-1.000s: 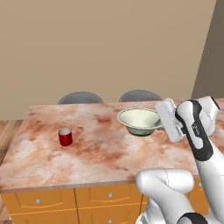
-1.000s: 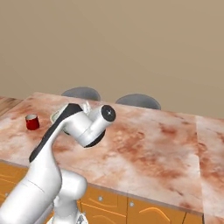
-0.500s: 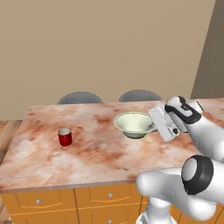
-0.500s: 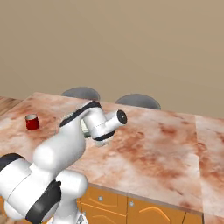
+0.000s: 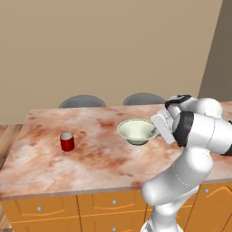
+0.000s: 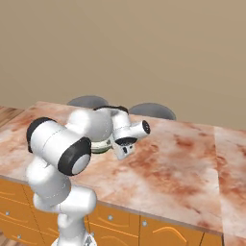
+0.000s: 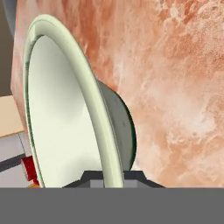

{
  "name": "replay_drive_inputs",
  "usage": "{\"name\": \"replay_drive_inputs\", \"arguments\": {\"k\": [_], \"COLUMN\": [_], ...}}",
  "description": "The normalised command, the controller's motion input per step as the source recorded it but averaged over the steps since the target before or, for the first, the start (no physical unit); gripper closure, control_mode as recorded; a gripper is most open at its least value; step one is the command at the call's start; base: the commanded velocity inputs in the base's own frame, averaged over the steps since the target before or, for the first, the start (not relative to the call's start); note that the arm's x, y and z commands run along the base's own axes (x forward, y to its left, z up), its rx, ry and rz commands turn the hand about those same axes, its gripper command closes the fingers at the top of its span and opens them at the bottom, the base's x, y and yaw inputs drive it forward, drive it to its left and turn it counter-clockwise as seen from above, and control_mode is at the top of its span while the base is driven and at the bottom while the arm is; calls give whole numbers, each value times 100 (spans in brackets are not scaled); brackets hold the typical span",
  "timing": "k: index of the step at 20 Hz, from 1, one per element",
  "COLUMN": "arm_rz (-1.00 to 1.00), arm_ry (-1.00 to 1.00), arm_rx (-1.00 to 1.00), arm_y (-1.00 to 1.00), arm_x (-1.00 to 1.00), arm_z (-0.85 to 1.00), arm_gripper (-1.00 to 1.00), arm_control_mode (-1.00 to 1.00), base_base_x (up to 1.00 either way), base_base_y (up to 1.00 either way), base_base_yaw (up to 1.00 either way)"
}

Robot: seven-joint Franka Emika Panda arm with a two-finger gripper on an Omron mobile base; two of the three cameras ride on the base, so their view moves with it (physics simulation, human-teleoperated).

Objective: Clear the mugs and bowl far away from the sink.

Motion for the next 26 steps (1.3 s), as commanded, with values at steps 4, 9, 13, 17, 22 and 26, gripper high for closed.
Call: {"name": "replay_drive_inputs", "arguments": {"k": [4, 9, 13, 17, 22, 26], "arm_rz": [18, 15, 9, 0, 0, 4], "arm_ry": [-2, -7, -10, -12, -11, -2], "arm_rx": [0, 0, -3, -2, 0, 0], "arm_y": [-18, -14, -1, 3, 0, 0], "arm_x": [49, 37, 18, 0, -6, -24], "arm_z": [-44, -43, -32, 18, 37, 59], "arm_gripper": [100, 100, -100, -100, -100, -100], "arm_control_mode": [-100, -100, -100, -100, -100, -100], "base_base_x": [0, 0, 0, 0, 0, 0], "base_base_y": [0, 0, 0, 0, 0, 0], "base_base_yaw": [0, 0, 0, 0, 0, 0]}}
